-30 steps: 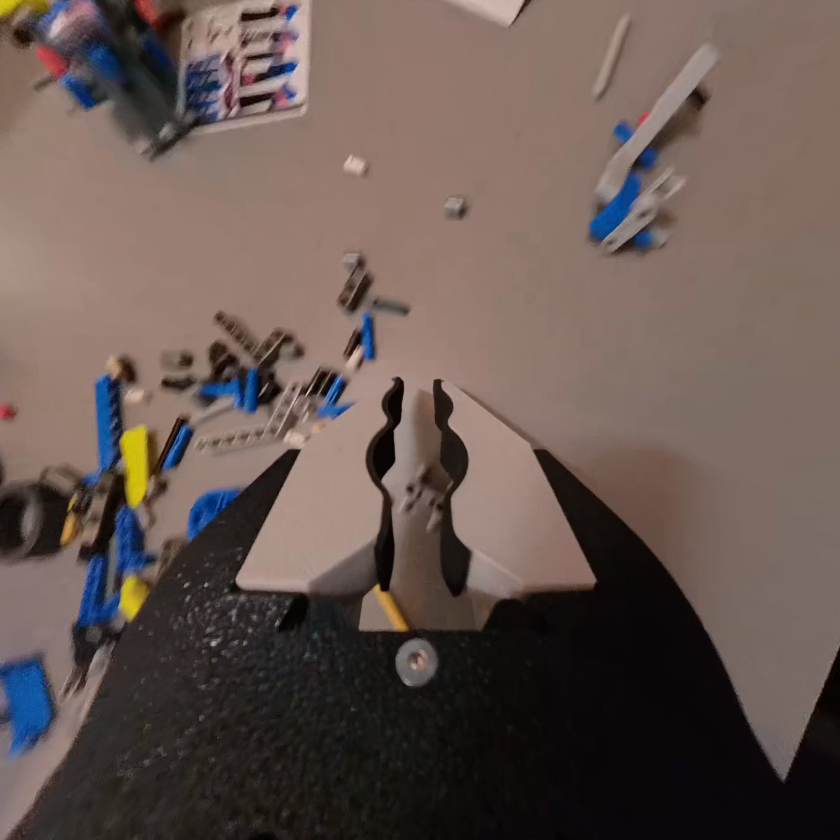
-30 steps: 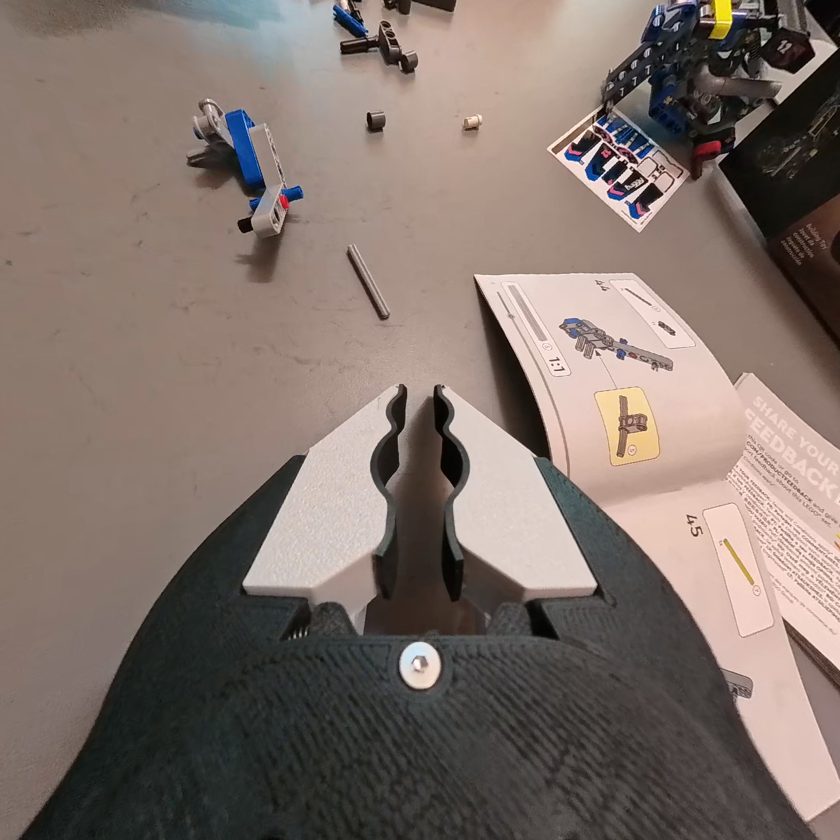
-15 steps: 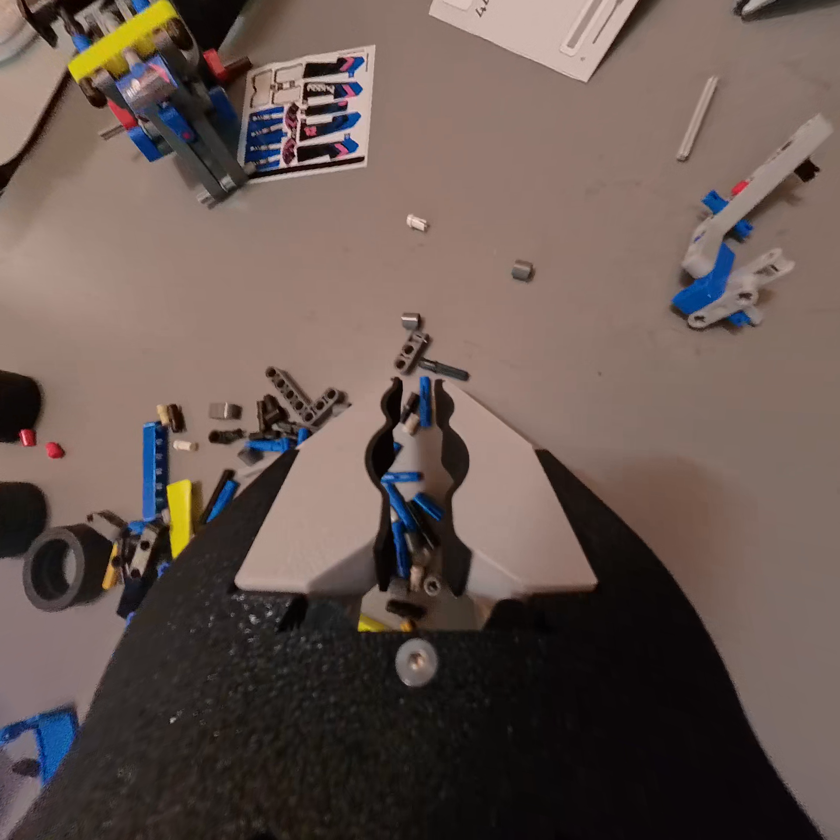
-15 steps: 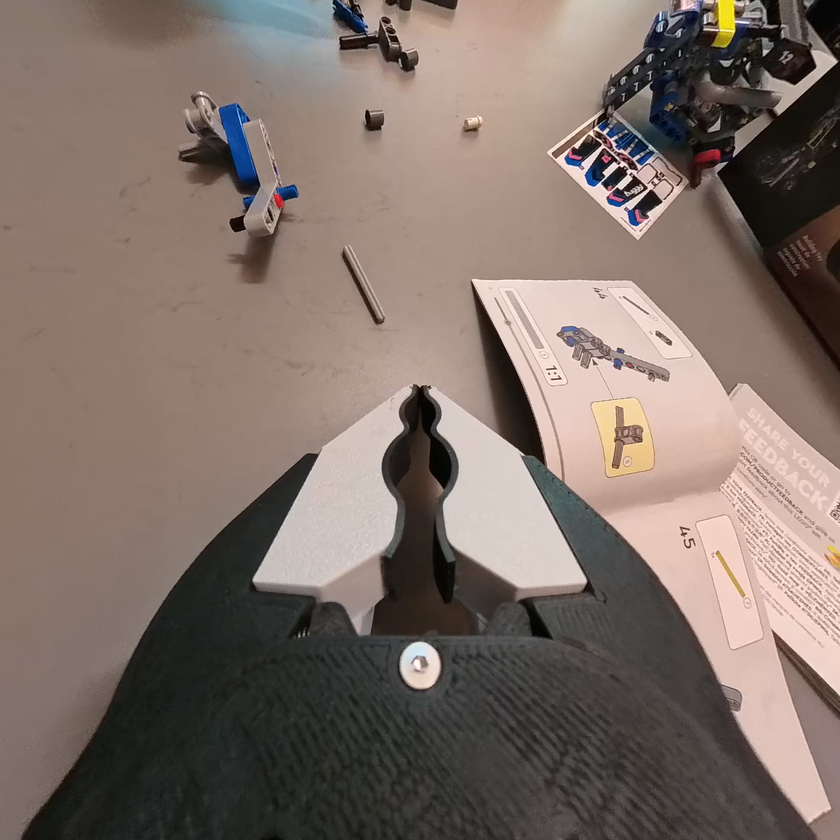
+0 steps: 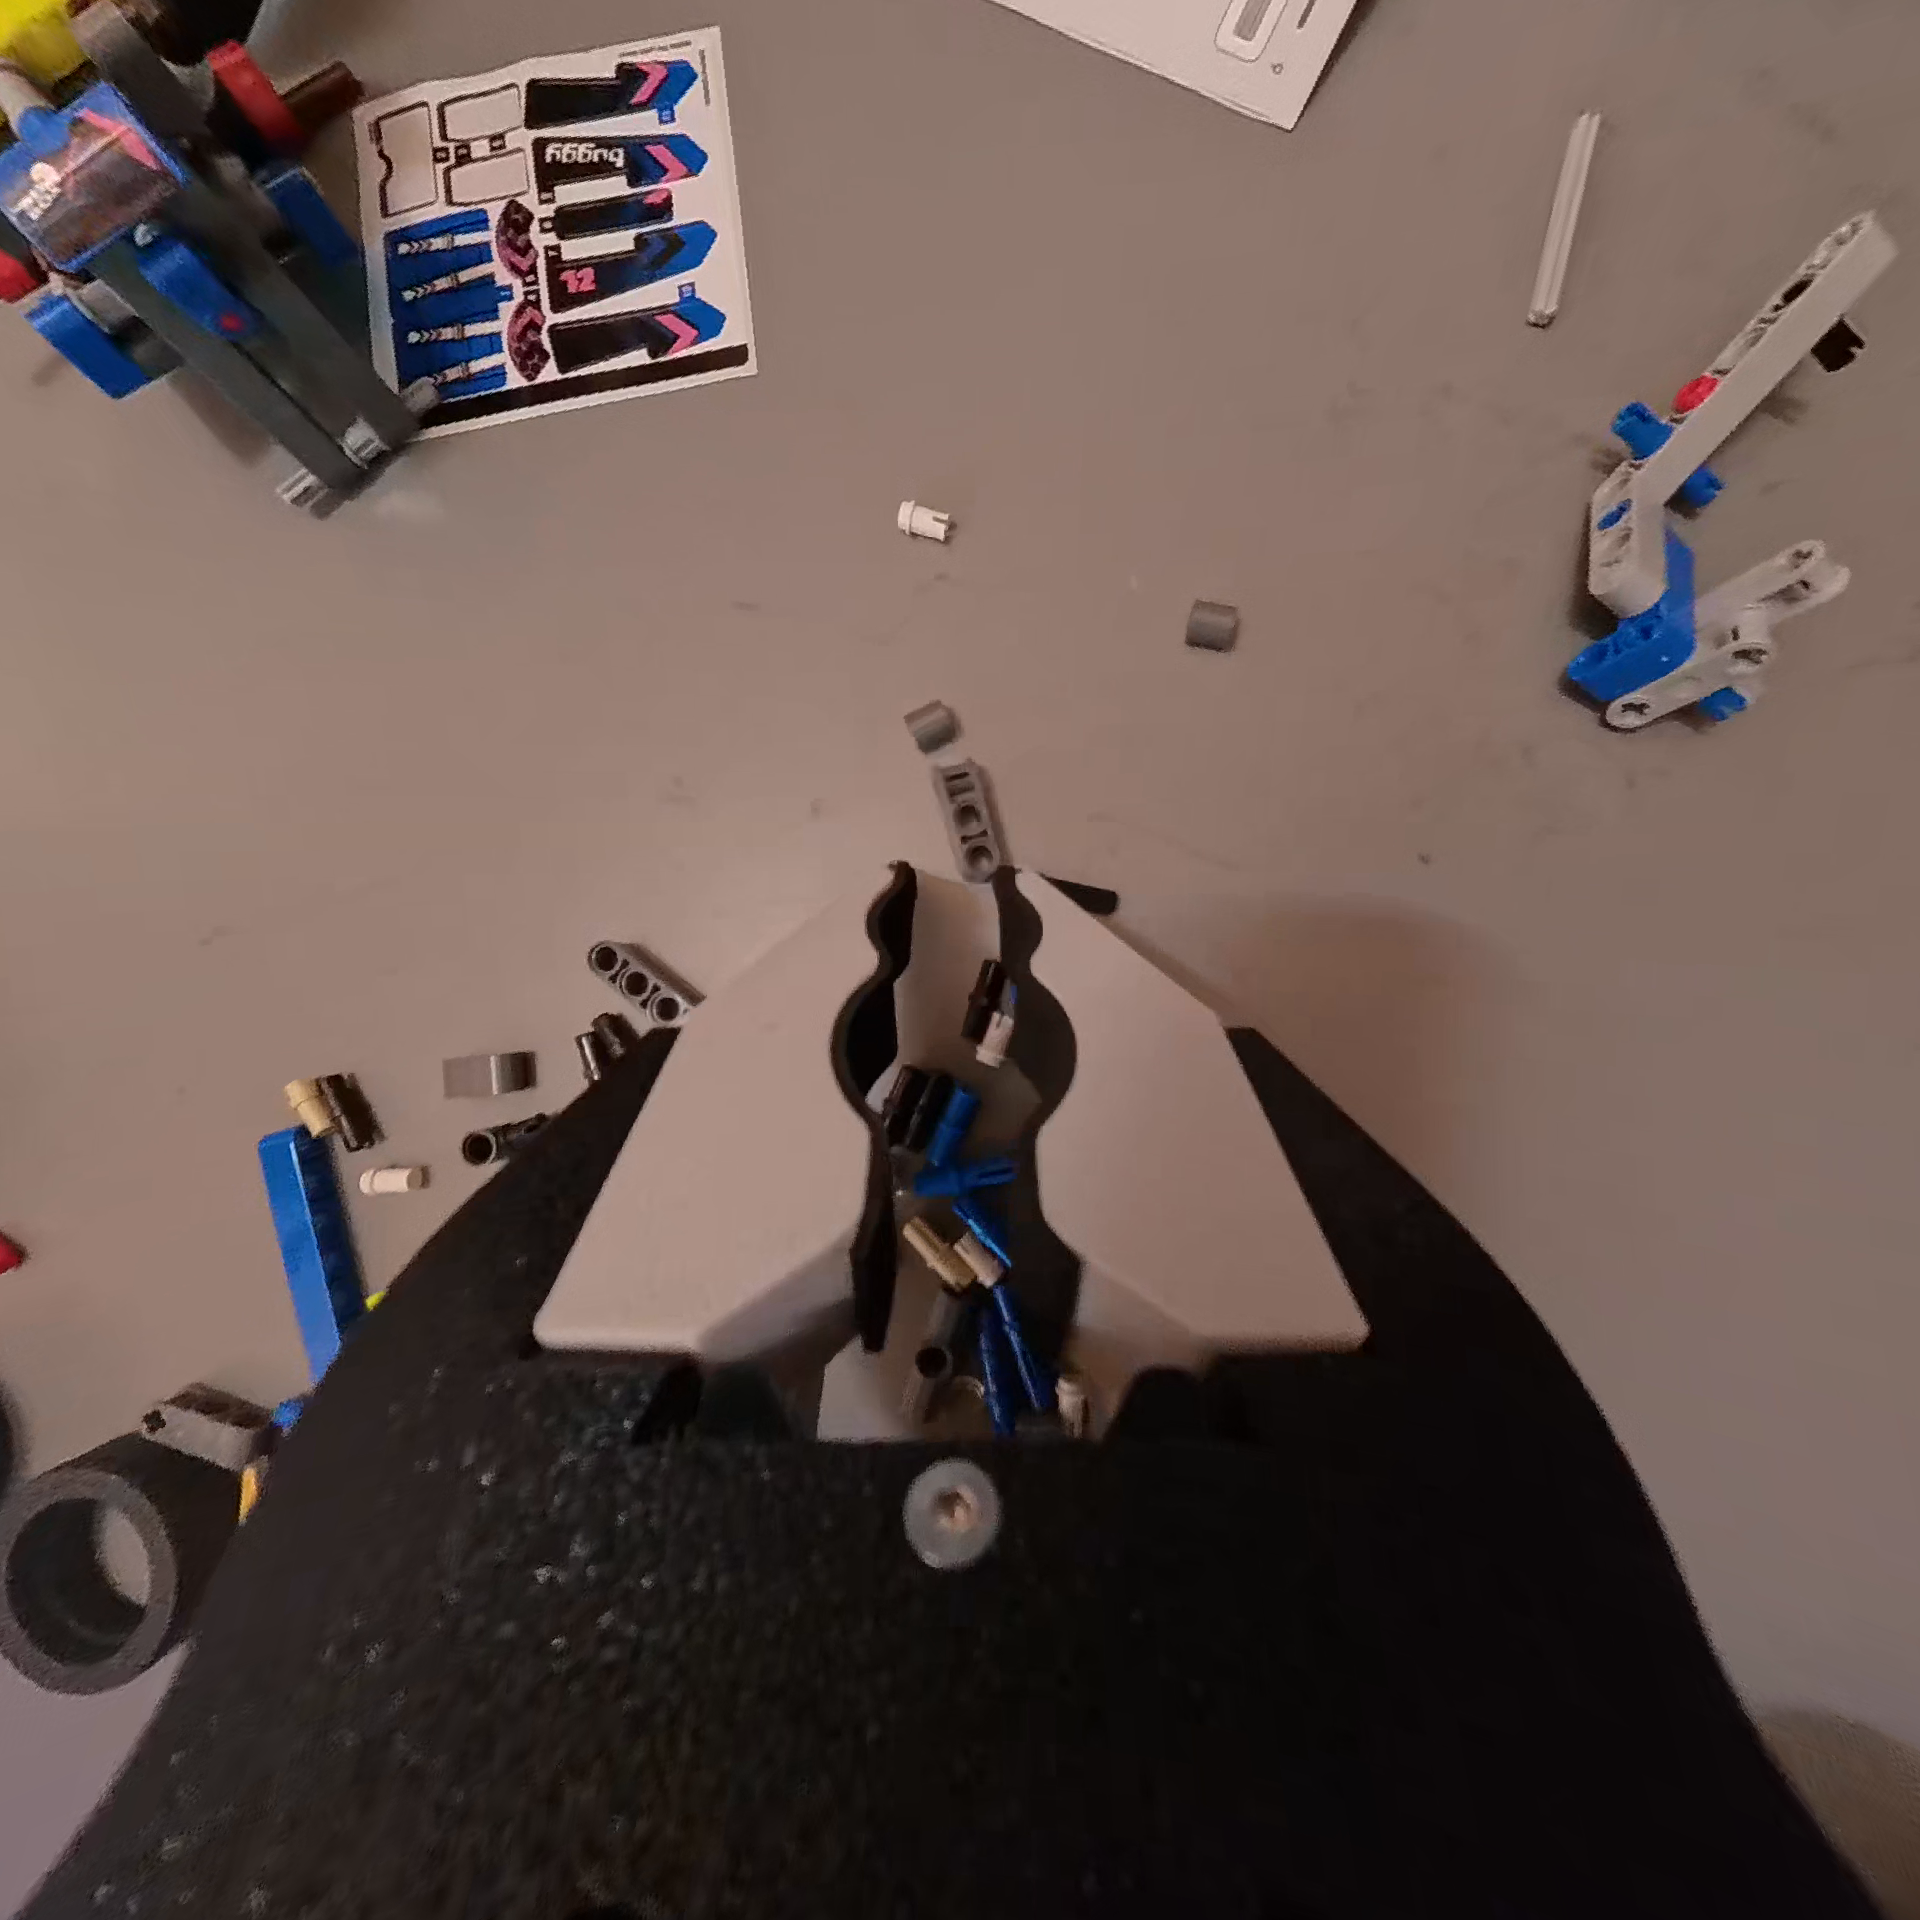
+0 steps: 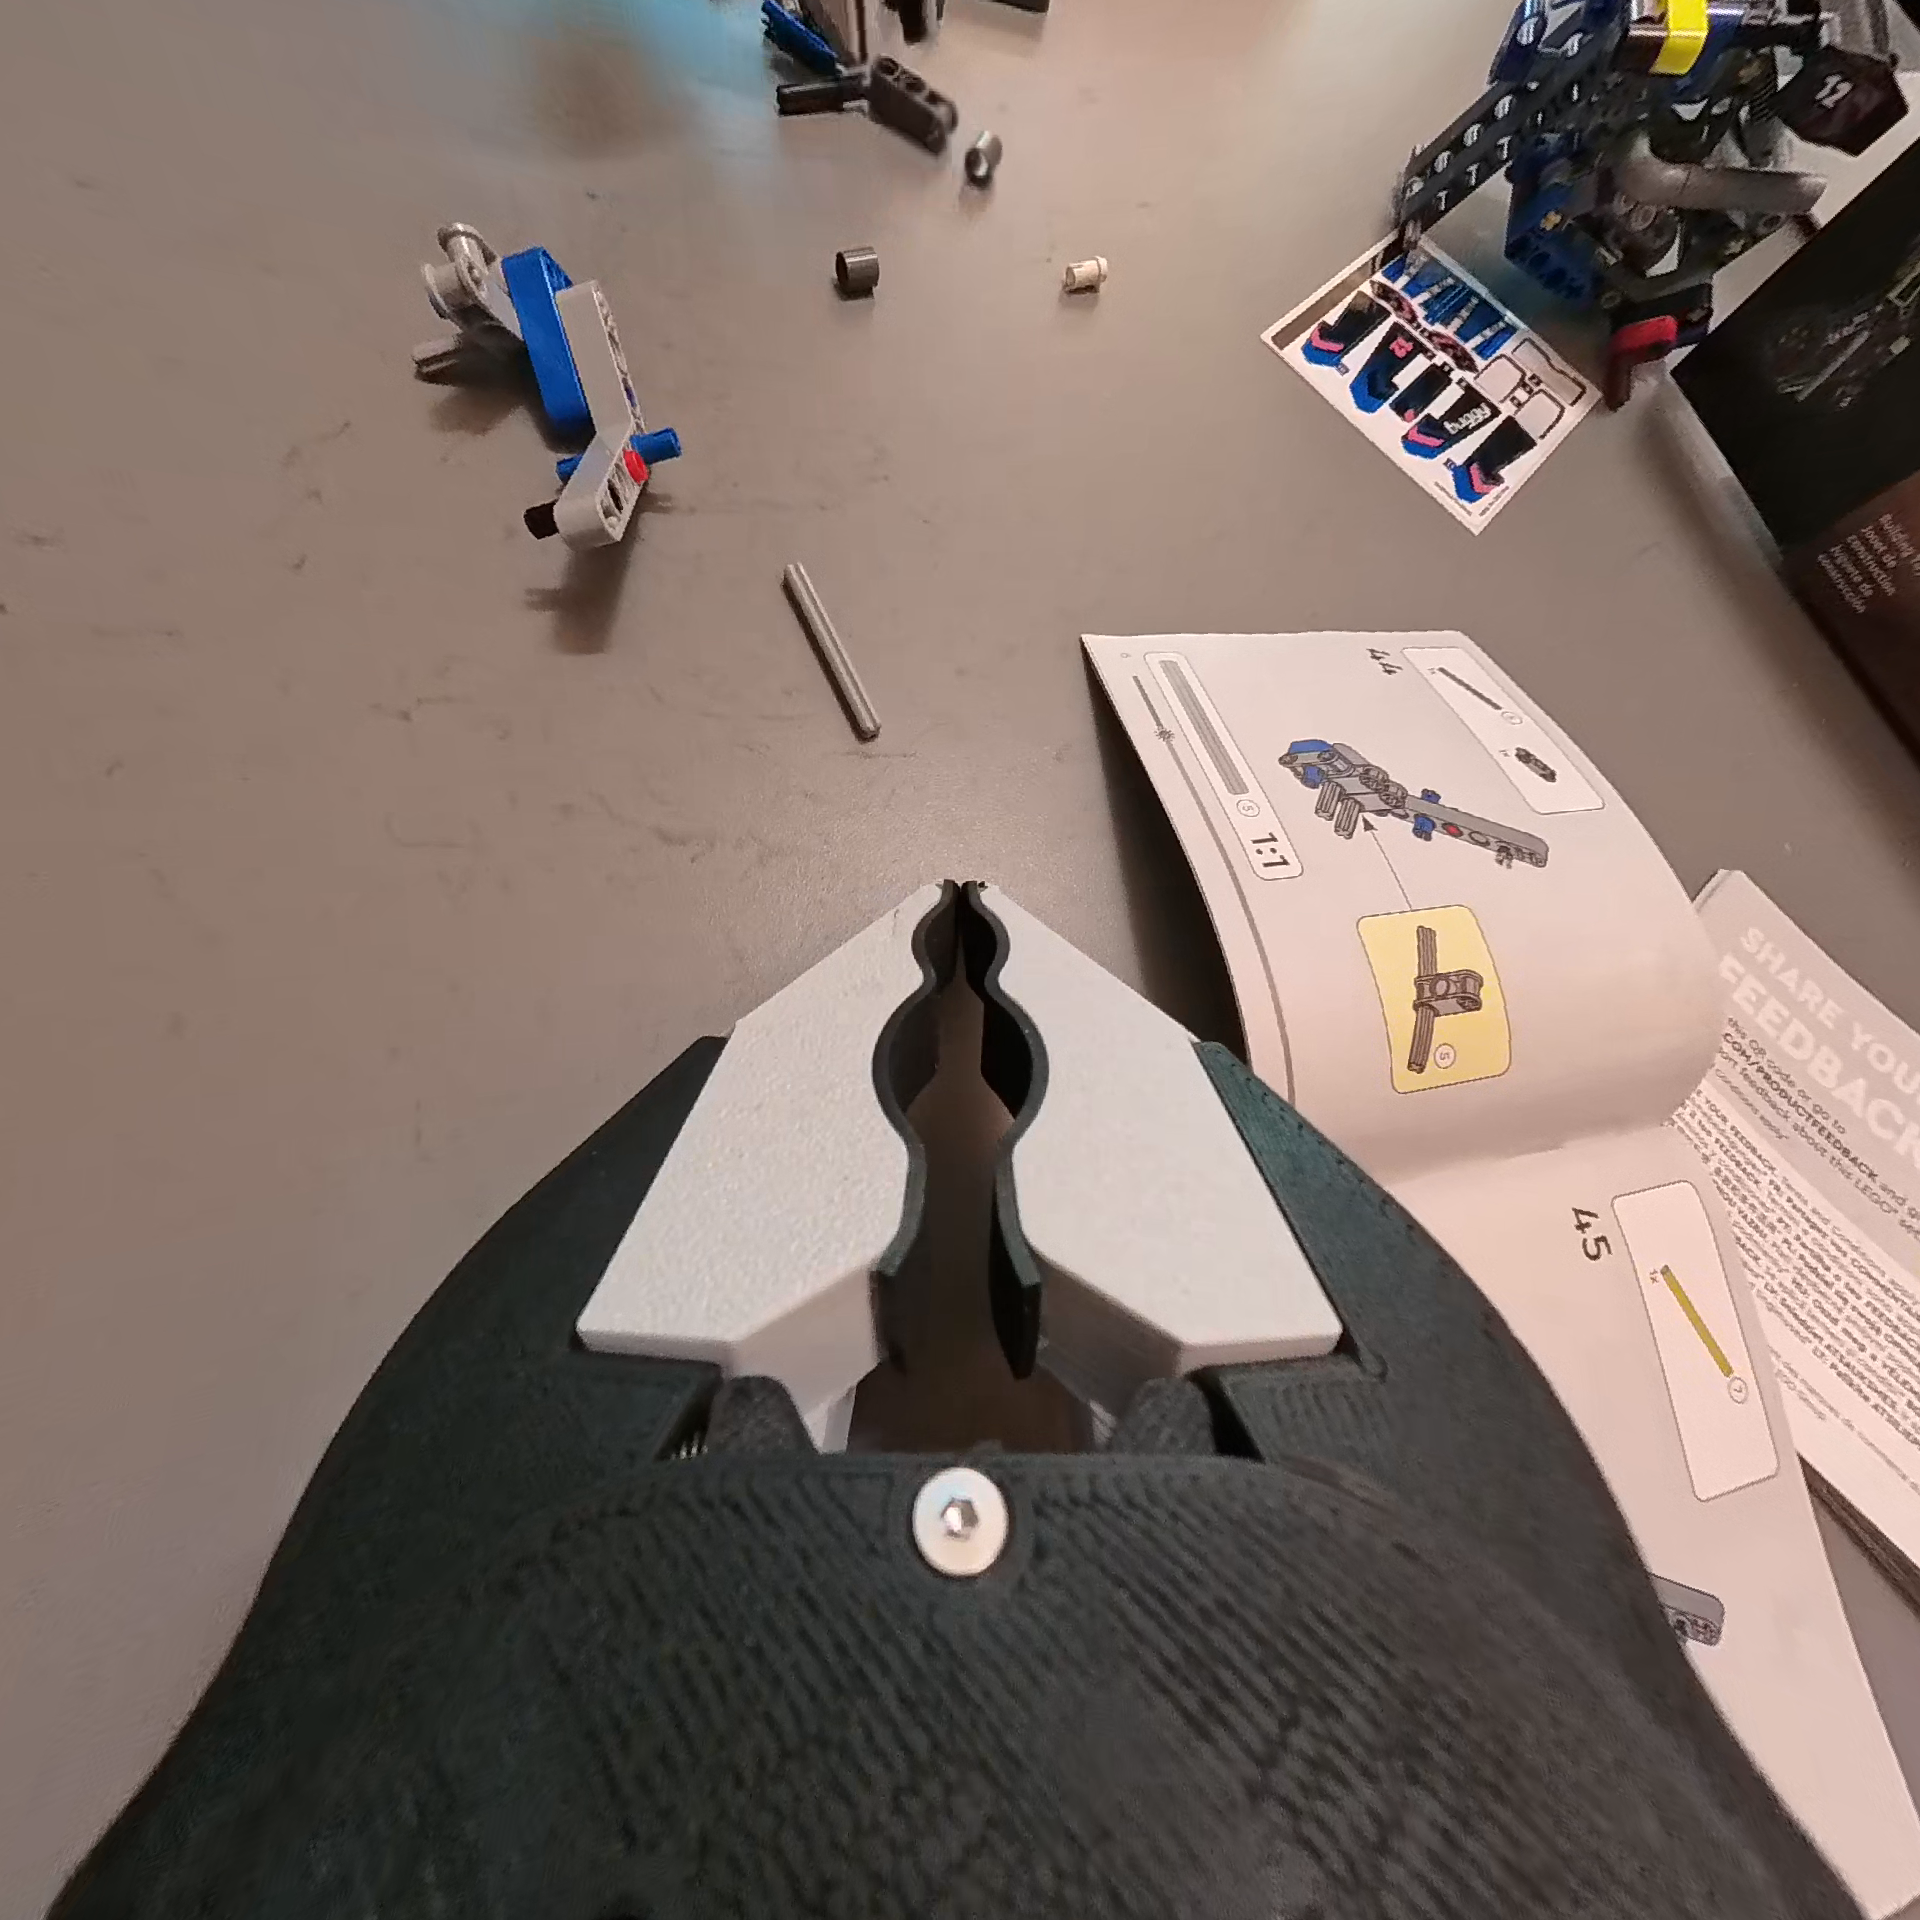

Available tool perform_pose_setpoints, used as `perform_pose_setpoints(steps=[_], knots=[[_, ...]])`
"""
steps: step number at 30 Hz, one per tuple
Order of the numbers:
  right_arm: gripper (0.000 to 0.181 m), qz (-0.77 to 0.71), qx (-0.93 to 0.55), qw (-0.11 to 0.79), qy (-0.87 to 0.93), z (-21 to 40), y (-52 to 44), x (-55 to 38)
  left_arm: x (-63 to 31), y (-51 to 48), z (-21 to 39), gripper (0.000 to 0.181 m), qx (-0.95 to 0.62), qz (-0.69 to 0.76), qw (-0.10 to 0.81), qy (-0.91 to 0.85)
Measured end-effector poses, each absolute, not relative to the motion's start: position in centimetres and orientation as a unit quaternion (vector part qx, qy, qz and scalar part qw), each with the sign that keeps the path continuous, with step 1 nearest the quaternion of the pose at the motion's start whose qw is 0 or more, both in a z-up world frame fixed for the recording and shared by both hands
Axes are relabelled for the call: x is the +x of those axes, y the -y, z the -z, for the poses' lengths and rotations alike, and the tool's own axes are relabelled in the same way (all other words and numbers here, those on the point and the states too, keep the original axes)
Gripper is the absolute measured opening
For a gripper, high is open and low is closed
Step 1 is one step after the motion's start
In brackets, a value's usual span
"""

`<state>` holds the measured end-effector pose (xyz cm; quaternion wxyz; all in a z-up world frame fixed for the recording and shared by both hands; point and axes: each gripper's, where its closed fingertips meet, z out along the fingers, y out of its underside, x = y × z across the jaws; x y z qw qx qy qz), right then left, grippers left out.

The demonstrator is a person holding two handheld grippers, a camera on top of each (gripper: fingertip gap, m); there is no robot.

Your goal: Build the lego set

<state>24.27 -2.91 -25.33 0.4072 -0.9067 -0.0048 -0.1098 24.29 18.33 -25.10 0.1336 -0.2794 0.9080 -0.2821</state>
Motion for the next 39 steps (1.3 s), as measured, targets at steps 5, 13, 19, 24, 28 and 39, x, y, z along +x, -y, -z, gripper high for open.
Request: perform_pose_setpoints(steps=[5,13,19,24,28,39], knots=[[0.0,0.109,-0.907,0.407,0.005,25.3,2.9,24.3,24.8,-17.7,23.7,0.013,-0.29,0.307,0.145,-0.895],[0.0,0.128,-0.904,0.408,0.013,25.3,2.9,24.3,25.3,-17.0,25.4,0.004,-0.296,0.278,0.147,-0.902],[0.0,0.135,-0.903,0.408,0.017,25.2,2.9,24.3,24.4,-15.8,23.8,0.004,-0.278,0.323,0.171,-0.888],[0.0,0.141,-0.902,0.407,0.016,25.2,2.9,24.3,22.9,-13.8,21.6,0.004,-0.277,0.407,0.167,-0.854],[0.0,0.15,-0.902,0.406,0.012,25.2,2.9,24.4,22.4,-13.7,21.1,0.004,-0.304,0.444,0.168,-0.826],[0.0,0.142,-0.903,0.406,0.006,25.2,2.9,24.4,20.9,-13.2,23.3,0.004,-0.316,0.388,0.246,-0.83]])
